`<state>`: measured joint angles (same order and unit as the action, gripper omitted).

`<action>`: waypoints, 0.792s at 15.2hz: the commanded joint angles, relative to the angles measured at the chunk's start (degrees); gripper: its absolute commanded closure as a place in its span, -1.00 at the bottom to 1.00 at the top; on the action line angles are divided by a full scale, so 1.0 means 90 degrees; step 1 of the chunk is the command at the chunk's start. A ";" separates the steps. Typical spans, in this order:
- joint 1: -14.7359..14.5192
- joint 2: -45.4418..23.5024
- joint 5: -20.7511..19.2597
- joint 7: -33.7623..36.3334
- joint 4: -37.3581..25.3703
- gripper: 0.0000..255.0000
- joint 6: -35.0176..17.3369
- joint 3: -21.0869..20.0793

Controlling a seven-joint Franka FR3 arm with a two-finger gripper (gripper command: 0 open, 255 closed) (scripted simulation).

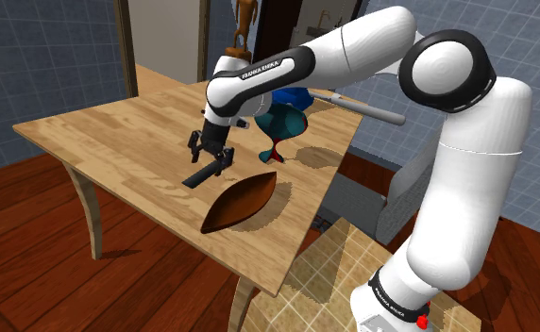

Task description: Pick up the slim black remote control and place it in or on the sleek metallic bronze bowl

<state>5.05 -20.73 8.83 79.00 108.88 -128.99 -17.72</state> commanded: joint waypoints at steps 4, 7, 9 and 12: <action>-0.0036 -0.0134 -0.0025 0.0016 0.0034 -1.00 -0.0173 0.0006; -0.0036 -0.0134 -0.0025 0.0016 0.0034 -1.00 -0.0173 0.0006; -0.0036 -0.0133 -0.0025 0.0016 0.0034 -1.00 -0.0172 0.0006; -0.0036 -0.0133 -0.0025 0.0016 0.0034 1.00 -0.0172 0.0006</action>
<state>4.76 -21.59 8.62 79.16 109.01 -130.25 -17.68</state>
